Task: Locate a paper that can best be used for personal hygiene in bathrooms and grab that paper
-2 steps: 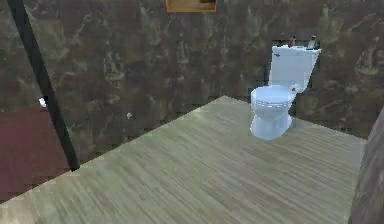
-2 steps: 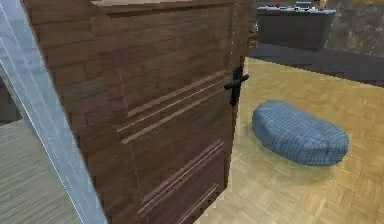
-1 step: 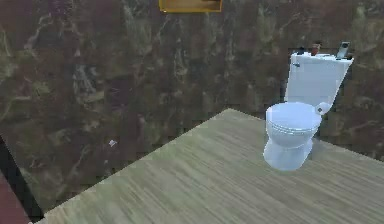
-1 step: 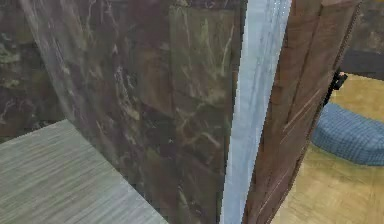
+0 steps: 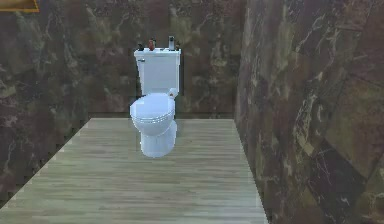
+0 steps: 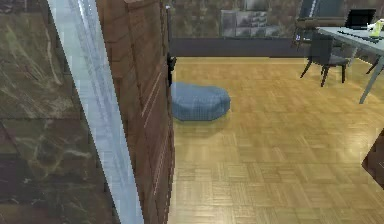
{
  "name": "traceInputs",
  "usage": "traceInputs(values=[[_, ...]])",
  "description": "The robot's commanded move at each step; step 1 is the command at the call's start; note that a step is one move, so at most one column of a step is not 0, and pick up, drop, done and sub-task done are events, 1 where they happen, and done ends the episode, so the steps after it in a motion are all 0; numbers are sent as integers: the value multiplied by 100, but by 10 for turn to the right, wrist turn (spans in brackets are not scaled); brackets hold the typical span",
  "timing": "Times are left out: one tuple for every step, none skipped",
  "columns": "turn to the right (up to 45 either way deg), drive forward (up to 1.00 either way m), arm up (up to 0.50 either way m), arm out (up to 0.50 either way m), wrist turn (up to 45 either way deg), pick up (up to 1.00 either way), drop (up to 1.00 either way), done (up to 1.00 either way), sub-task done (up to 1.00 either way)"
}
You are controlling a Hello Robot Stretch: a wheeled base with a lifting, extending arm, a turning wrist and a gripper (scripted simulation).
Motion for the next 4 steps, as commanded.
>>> traceInputs(values=[[0, 100, 0, 0, 0, 0, 0, 0, 0], [240, 0, 0, 0, 0, 0, 0, 0, 0], [0, 10, 0, 0, 0, 0, 0, 0, 0], [-450, 0, 0, 0, 0, 0, 0, 0, 0]])
